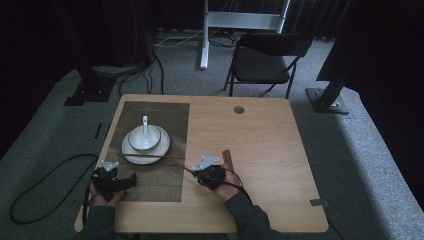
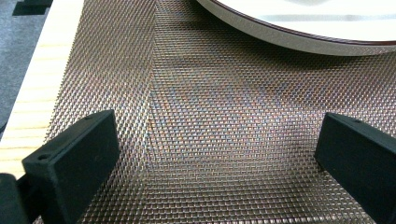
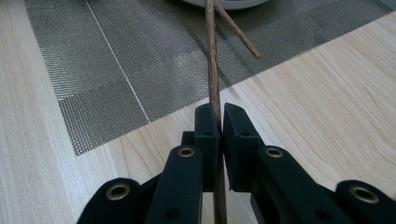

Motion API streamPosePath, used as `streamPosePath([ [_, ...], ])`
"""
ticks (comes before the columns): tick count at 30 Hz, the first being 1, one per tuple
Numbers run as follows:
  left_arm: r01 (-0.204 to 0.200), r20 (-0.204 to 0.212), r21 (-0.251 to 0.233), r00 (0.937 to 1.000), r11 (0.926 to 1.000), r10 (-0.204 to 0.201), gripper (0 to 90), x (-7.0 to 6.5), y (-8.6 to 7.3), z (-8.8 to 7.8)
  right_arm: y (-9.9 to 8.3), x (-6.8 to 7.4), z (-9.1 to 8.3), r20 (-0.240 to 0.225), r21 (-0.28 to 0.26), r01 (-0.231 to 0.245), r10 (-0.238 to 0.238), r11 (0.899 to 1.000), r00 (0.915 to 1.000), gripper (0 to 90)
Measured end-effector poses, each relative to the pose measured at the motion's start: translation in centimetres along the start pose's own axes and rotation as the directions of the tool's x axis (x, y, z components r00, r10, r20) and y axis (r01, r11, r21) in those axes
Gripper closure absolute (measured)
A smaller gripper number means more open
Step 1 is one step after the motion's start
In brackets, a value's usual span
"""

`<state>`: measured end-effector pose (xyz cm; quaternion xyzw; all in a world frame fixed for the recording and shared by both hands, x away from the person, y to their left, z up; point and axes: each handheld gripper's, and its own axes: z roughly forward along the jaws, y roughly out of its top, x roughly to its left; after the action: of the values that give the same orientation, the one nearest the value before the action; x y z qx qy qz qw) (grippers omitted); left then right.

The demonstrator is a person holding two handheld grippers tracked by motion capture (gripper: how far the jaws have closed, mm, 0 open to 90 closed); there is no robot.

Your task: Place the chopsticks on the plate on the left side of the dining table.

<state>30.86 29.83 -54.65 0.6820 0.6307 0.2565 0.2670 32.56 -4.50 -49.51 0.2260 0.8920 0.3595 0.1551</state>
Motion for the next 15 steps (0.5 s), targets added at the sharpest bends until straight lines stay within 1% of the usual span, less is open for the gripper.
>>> streamPosePath([
  [2, 0.0, 0.0, 0.0, 1.0, 1.0, 0.0, 0.2, 0.0, 0.0, 0.0, 0.2, 0.1, 0.0, -0.002, 0.0, -0.004, 0.004, 1.0, 1.0, 84.8],
  [15, 0.0, 0.0, 0.0, 1.0, 1.0, 0.0, 0.1, 0.0, 0.0, 0.0, 1.8, 0.3, 0.1, -0.011, -0.017, 0.044, -0.044, 0.999, 0.999, 84.8],
])
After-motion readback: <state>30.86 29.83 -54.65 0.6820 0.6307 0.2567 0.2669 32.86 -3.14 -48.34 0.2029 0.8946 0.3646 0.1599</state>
